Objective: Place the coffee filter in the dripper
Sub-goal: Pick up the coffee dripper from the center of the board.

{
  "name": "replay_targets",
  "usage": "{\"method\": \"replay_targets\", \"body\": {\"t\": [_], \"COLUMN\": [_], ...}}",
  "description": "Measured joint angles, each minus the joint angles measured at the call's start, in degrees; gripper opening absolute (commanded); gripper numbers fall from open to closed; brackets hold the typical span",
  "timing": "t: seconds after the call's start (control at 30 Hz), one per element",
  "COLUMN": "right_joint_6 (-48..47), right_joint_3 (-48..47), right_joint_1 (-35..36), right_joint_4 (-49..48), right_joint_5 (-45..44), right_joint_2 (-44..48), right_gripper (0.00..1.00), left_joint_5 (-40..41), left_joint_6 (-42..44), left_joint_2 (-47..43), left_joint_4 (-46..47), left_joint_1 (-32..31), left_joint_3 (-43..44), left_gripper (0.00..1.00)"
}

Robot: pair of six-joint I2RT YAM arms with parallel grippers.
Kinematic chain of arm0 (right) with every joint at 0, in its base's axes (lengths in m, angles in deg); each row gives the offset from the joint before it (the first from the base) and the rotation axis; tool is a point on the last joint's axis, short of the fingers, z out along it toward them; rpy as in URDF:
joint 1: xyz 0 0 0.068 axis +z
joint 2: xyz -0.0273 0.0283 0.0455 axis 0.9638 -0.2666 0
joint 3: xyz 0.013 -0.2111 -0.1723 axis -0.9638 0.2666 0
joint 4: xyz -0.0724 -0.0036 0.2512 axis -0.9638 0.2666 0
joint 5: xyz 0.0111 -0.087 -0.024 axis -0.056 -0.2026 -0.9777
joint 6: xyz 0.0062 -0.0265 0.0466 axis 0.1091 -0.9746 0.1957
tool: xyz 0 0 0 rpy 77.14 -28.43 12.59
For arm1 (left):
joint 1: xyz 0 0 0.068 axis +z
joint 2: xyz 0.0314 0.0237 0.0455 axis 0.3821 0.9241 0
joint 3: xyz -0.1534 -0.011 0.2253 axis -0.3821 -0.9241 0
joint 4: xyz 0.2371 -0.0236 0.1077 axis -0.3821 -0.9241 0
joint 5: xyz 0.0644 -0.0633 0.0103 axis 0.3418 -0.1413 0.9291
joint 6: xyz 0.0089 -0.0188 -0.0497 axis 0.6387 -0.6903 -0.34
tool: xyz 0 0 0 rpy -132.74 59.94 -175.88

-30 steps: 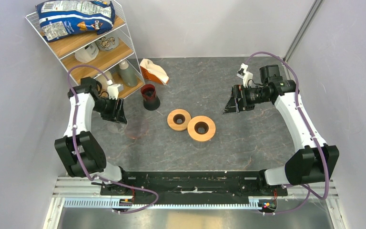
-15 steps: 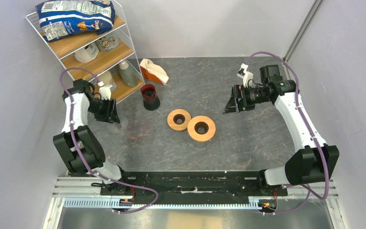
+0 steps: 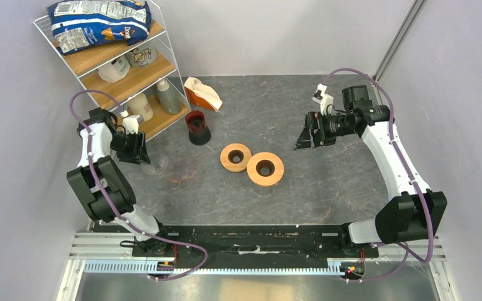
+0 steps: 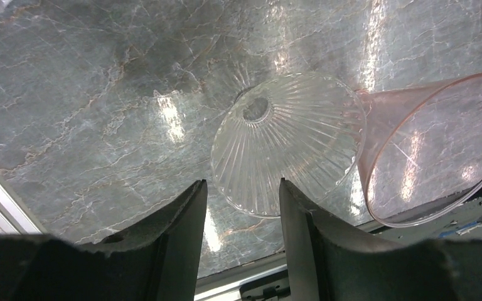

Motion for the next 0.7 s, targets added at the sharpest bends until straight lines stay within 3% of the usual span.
{"method": "replay_targets", "body": {"t": [0.3, 0.57, 0.7], "right_joint_6": [0.0, 0.0, 0.5], "right_joint_3": [0.0, 0.0, 0.0], "right_joint_1": [0.0, 0.0, 0.0], "right_joint_4": [0.5, 0.9, 0.8], "right_joint_5": [-0.1, -0.1, 0.0], "right_joint_2": [0.2, 0.2, 0.2], "right_gripper": [0.97, 0.97, 0.97], "left_joint_5": [-0.3, -0.5, -1.2], "left_joint_6": [0.0, -0.5, -1.9], "left_joint_2": [3.4, 3.5, 3.0], "left_joint_4": [3.6, 5.1, 4.1], "left_joint_1": [-0.1, -0.1, -0.1], "left_joint_3": [-2.2, -3.4, -3.4], "left_gripper": [0.38, 0.04, 0.02]}}
